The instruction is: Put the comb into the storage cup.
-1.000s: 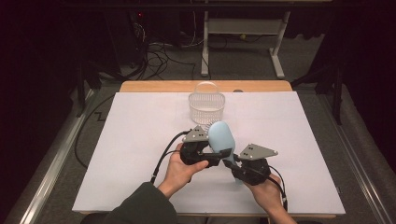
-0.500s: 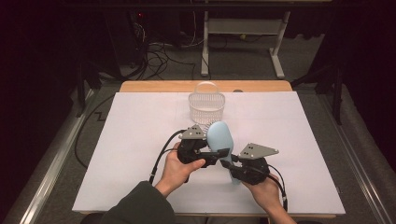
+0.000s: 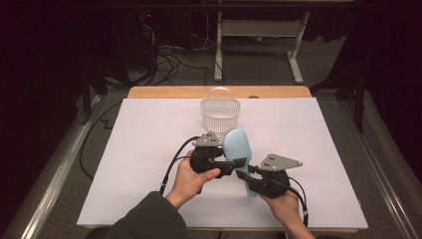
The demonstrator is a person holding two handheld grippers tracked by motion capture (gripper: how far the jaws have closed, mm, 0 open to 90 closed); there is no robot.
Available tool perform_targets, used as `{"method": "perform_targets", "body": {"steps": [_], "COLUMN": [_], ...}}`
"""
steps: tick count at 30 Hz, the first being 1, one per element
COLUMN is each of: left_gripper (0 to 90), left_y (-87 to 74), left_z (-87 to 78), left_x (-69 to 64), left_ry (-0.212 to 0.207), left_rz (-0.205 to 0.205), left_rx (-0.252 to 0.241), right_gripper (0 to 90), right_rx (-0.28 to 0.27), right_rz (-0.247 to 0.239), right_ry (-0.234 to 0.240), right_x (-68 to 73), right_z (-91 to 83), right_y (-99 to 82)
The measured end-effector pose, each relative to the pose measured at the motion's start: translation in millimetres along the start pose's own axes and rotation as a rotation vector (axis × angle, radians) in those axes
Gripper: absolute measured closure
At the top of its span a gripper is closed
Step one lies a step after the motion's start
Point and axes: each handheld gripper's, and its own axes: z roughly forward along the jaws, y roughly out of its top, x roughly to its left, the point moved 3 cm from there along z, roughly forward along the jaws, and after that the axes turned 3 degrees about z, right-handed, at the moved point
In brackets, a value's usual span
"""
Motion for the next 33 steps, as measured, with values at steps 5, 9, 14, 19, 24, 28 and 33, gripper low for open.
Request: {"method": "perform_targets", "body": {"steps": [5,9,14,19,24,28,33], "left_gripper": [52.8,52.9,52.9,52.9,52.9,52.9,52.9], "left_y": [3.2,4.1,4.8,5.6,5.0,5.1,6.1], "left_z": [-3.2,-7.0,-11.9,-17.1,-21.3,-25.0,-32.8], "left_x": [1.5,3.8,6.7,12.1,16.2,19.1,20.9], "left_ry": [-0.003,-0.001,0.011,0.03,0.048,0.064,0.07], "left_rz": [-0.001,-0.006,-0.004,-0.007,-0.005,-0.007,-0.009], "left_rx": [-0.01,-0.015,-0.022,-0.033,-0.027,-0.028,-0.048], "right_gripper": [66.8,63.2,54.5,40.6,34.4,33.2,32.3], "right_rx": [0.0,-0.006,-0.012,-0.078,-0.092,-0.097,-0.109], "right_rz": [0.0,0.0,-0.003,0.06,0.044,0.027,0.024], "right_ry": [0.002,0.007,0.013,0.015,-0.015,-0.028,-0.038], "right_x": [-0.1,0.7,0.3,-6.6,-10.4,-11.6,-13.4], "right_z": [1.3,1.3,0.7,-3.8,-6.8,-9.4,-14.3], "right_y": [-1.0,-1.3,-2.2,-2.6,-5.3,-5.7,-6.2]}}
